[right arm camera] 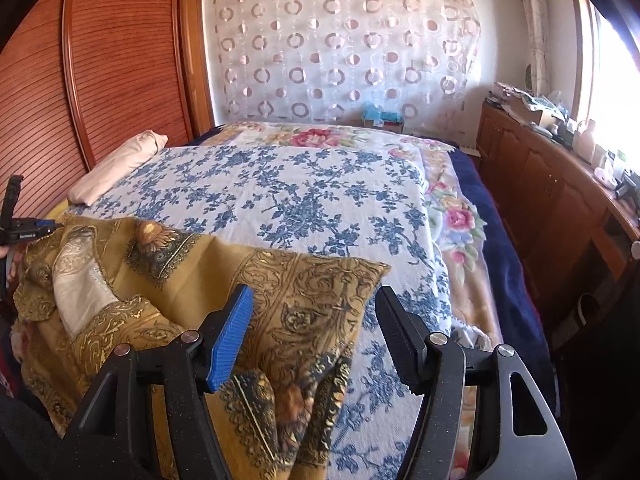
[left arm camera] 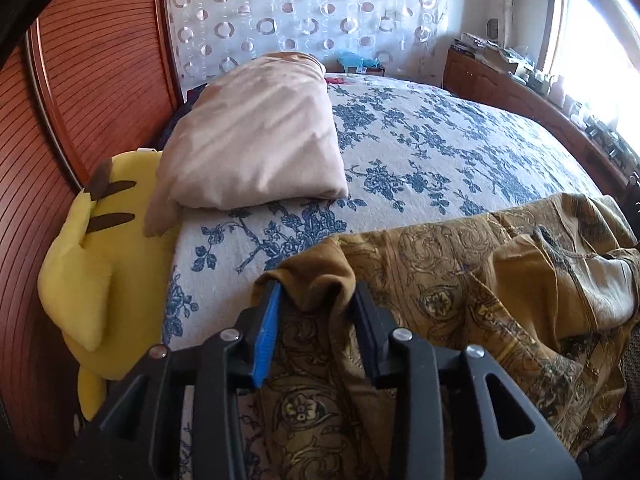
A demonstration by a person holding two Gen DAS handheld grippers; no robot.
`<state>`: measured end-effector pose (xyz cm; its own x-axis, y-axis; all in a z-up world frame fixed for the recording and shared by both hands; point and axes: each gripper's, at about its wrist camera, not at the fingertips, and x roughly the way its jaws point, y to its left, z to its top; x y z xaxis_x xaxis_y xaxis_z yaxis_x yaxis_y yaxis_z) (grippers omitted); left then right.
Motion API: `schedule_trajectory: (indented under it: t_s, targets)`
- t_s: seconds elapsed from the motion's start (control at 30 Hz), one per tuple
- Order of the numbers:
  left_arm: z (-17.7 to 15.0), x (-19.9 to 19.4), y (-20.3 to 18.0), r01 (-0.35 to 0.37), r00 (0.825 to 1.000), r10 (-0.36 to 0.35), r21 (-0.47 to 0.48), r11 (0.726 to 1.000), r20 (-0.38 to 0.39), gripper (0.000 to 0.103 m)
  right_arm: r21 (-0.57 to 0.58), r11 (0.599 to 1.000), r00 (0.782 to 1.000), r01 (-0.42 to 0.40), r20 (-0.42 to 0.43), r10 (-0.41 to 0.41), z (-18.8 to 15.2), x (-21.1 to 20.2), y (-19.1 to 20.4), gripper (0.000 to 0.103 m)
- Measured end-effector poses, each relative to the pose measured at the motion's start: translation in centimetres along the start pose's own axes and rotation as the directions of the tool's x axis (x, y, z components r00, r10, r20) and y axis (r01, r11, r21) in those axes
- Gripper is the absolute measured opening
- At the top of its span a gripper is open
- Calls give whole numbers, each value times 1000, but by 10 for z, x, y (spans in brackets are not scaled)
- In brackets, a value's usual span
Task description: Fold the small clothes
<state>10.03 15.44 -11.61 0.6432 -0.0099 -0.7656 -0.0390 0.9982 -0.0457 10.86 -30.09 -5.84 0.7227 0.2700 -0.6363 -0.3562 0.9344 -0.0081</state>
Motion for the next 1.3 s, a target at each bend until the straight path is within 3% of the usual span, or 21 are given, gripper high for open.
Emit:
schedule_trajectory:
  t_s: [0.13, 0.4, 0.47, 0.6, 0.67, 0.83, 1.0, 1.13, 1.3]
  targets:
    - [2, 4, -1, -15, 1000, 14, 28, 1000, 22, 38, -15, 1000, 1000, 0, -11, 0, 0, 6, 5, 65]
    - [10, 8, 4, 9, 1000, -8, 48, 999, -14, 42, -4, 1000, 999, 16, -40, -16, -2, 19, -3, 65]
    - [10, 7, -2, -31, 999, 33, 78, 996, -14, 42, 8, 1000, 998, 22, -53, -22, -3, 24, -8, 65]
    - [5, 2, -23, -188, 982, 186, 187, 964, 30, 43, 12, 999, 997, 32, -69, -31, -6, 31, -14, 65]
    - [4, -4, -25, -226, 974, 218, 184, 956, 63, 43, 18, 999, 997, 28, -71, -27, -7, 33, -16, 65]
    - [8, 0, -9, -194, 981, 191, 147, 970, 36, 45, 21, 999, 997, 25, -76, -23, -9, 36, -17, 65]
    - [14, 9, 13, -81, 997, 82, 60, 995, -7, 56, 21, 999, 997, 27, -78, -25, -9, 39, -19, 65]
    - [16, 14, 25, 5, 999, -4, 19, 1000, -35, 57, 18, 999, 995, 31, -94, -29, -8, 46, -23, 65]
    - [18, 16, 24, 18, 999, -17, 21, 1000, -37, 57, 13, 999, 993, 47, -109, -46, -2, 53, -29, 65]
